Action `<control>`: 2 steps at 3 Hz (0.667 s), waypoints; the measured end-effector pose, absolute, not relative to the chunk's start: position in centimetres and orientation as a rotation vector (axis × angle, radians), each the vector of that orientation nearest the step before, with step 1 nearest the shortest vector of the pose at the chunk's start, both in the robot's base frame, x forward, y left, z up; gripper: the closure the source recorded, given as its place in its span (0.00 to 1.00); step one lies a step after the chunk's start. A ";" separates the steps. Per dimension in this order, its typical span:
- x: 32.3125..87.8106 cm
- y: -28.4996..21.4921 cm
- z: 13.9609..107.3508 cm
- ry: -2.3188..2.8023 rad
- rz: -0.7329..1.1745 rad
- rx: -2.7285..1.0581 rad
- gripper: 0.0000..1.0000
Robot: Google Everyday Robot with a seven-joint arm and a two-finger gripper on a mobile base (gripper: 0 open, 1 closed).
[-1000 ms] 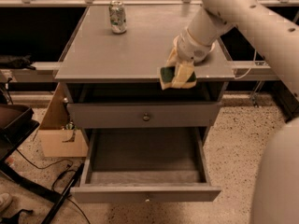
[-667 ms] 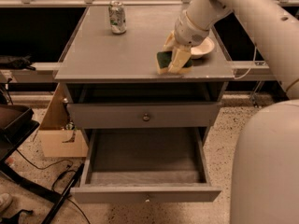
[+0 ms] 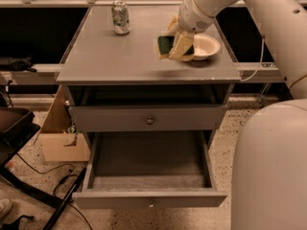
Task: Pick sponge from bottom drawer and place on counter
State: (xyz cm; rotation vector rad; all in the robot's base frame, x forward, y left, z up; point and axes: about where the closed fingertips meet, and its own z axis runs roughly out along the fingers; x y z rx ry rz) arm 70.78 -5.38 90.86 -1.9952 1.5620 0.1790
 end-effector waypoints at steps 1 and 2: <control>70.9 -4.1 89.6 1.538 0.201 -2.008 1.00; 72.2 1.4 88.4 1.388 0.202 -2.064 1.00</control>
Offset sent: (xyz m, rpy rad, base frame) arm 0.0295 0.1455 -0.0324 0.0612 -0.1595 0.2994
